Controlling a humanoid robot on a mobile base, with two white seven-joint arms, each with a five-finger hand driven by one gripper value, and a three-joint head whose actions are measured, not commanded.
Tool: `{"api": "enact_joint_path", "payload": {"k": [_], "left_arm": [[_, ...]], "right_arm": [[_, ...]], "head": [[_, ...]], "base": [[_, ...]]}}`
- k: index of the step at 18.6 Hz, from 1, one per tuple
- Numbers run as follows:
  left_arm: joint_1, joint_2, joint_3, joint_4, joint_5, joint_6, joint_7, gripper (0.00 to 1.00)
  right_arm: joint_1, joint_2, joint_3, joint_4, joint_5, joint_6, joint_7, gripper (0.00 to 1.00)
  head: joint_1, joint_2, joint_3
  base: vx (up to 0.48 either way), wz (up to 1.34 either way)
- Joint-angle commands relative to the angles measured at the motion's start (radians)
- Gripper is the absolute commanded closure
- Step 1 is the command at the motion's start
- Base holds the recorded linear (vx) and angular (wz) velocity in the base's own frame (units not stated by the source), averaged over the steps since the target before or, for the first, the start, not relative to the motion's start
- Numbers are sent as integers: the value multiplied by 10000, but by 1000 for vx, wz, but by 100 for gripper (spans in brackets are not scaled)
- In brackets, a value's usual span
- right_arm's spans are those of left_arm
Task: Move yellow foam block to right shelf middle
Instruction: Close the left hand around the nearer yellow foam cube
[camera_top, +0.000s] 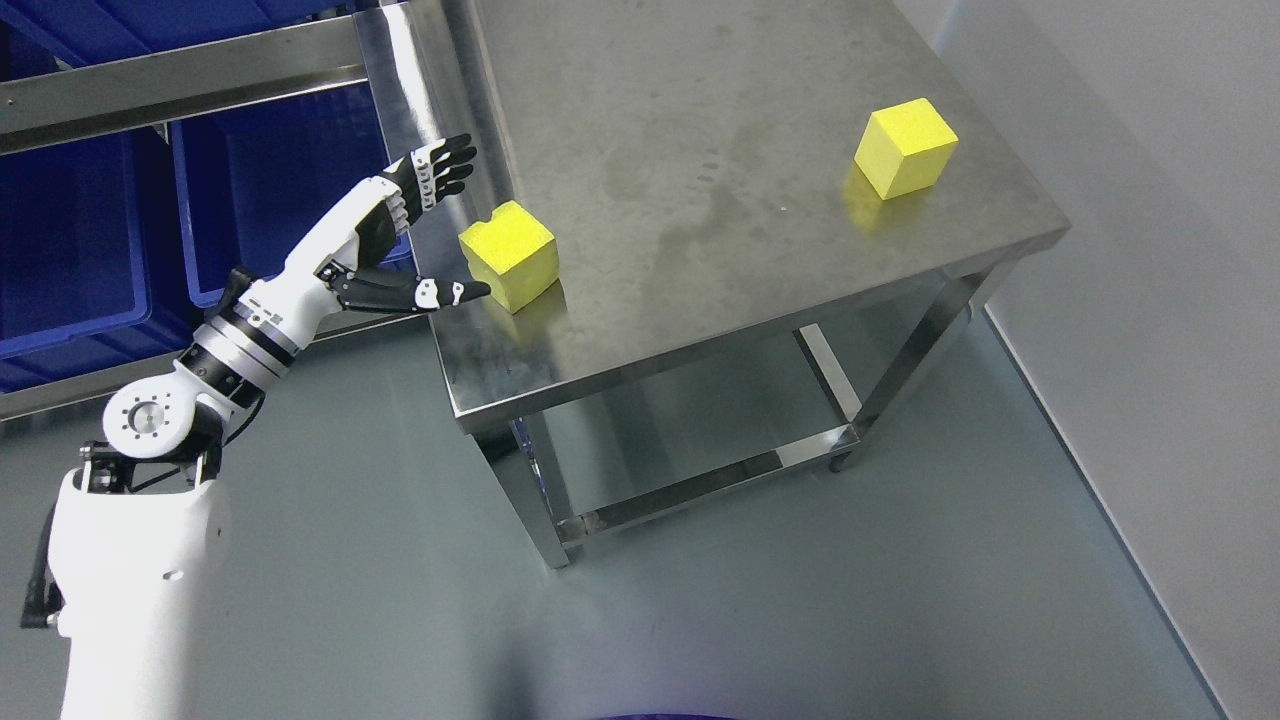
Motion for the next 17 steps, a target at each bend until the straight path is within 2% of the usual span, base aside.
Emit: {"api": "enact_joint_path", "payload": {"k": [1,4,11,17], "left_arm": [[-90,238,-1346,131,-551,56,52,0],[-228,-237,-1500,635,-1116,72,67,0],[-305,-253,-1347,1159,-1272,41,98,2],[-428,-528,-857,1190,-1257,41,83,20]], "right_arm": [[245,-175,-123,-175,31,9,-7,0],[245,-175,-123,-175,31,9,-7,0],[230,-175,-123,-175,31,9,-7,0],[230,-175,-123,-175,31,9,-7,0]], "head": [[0,0,0],[0,0,0],[0,0,0],[0,0,0]], "base": [[9,20],[0,-26],[-1,6],[3,4]]}}
